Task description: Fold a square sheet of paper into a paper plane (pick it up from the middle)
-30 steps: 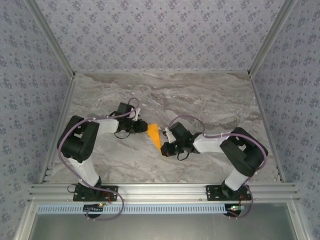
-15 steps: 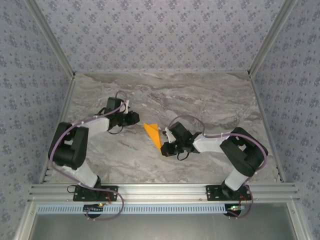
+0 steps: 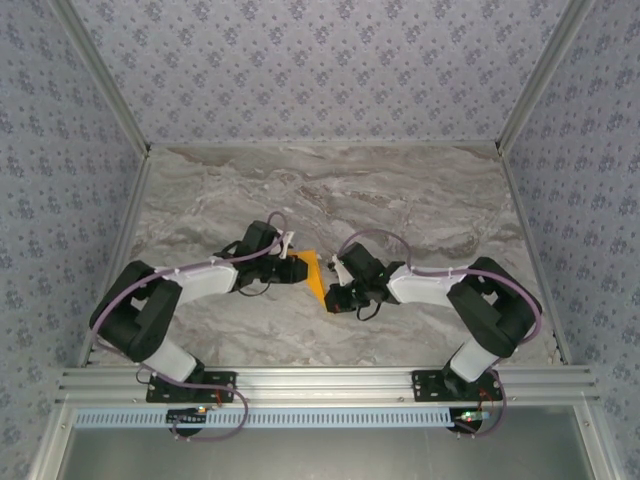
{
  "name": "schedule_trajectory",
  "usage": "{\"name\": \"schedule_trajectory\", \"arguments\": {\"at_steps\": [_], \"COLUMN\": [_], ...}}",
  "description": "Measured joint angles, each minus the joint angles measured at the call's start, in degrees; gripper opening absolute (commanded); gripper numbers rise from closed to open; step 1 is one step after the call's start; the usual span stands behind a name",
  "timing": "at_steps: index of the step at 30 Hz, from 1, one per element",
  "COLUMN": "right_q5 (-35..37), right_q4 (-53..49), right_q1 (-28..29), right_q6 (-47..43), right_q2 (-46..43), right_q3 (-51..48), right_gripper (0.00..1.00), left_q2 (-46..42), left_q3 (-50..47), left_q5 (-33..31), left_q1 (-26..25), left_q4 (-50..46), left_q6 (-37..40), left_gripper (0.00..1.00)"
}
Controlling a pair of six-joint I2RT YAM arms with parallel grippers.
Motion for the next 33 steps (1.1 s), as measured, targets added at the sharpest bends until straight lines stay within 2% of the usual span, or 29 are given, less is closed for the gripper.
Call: {"name": "schedule_trajectory", "arguments": {"at_steps": [9, 15, 24, 33], "right_q5": [0.04, 0.9, 3.58, 4.35], "right_q4": [-1.09, -0.42, 1.11, 1.42], "right_q1": [0.04, 0.44, 0.46, 0.35], "right_q6": [0.17, 0.72, 2.01, 3.23], "right_q2": [-1.44, -0.57, 5.97, 6.29], "right_q3": [1.64, 4.52, 6.56, 6.14], "right_gripper": [0.0, 0.0, 0.0, 0.0], "left_q2": [8.09, 8.81, 9.29, 7.96], "left_q3": [2.23, 2.91, 2.91, 2.97], "left_q5": [-0.02, -0.04, -0.26, 0.02], "left_q1": [-0.07, -0.07, -0.07, -0.61], "left_q4": [1.4, 2.45, 2.43, 2.29], "left_q6": [-0.61, -0.61, -0.59, -0.76], "left_gripper": [0.14, 0.13, 0.13, 0.14]}}
